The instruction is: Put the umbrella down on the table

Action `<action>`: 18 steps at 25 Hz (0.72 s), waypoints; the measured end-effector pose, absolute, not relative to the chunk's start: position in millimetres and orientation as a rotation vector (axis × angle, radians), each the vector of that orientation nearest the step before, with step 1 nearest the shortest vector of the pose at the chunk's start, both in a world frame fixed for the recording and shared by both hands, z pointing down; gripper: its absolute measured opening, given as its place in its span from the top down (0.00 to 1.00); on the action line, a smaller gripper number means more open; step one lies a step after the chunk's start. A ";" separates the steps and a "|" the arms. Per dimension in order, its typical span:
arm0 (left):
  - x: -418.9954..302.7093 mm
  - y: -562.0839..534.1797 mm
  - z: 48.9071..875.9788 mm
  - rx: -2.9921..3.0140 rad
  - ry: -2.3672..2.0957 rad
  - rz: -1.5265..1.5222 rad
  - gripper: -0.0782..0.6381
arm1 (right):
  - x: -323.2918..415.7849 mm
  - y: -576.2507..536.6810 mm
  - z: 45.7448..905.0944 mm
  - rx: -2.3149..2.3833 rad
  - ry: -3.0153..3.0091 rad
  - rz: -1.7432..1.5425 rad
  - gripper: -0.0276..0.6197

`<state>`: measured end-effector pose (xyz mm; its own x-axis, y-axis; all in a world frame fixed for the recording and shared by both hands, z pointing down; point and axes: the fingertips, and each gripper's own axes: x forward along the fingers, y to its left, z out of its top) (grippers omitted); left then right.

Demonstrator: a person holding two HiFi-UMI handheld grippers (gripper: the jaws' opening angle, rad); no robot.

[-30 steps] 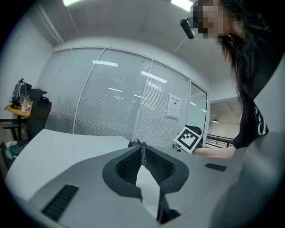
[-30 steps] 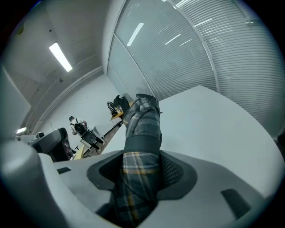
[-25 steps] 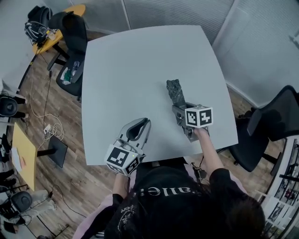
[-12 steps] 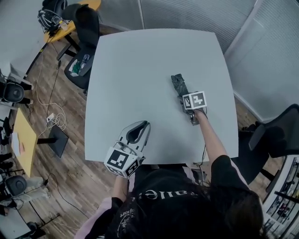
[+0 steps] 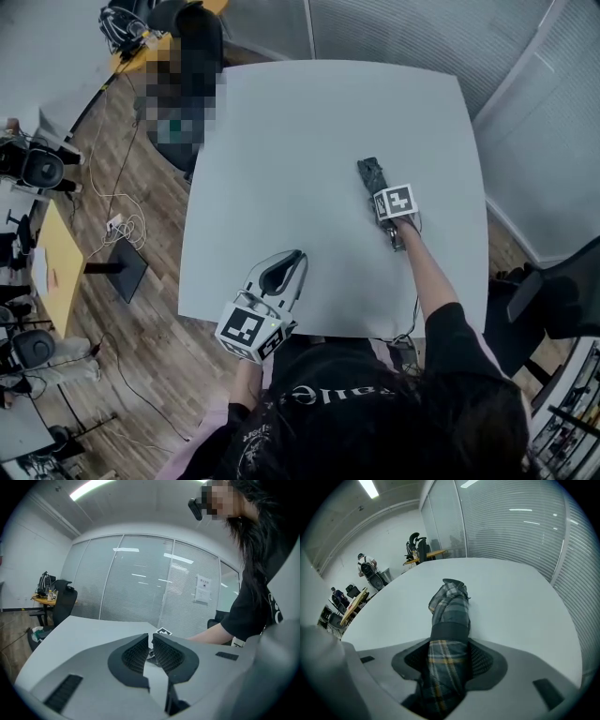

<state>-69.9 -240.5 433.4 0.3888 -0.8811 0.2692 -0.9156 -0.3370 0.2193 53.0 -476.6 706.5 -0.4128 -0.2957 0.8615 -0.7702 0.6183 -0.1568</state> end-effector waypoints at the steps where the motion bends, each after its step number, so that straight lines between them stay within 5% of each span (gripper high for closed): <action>1: -72.0 -239.6 433.0 2.313 -1.573 0.142 0.84 | 52.6 -475.6 708.6 0.844 -1.985 0.696 0.62; 18: -83.9 -246.1 441.6 2.284 -1.574 0.115 0.84 | 50.6 -478.8 689.8 0.904 -2.073 0.598 0.54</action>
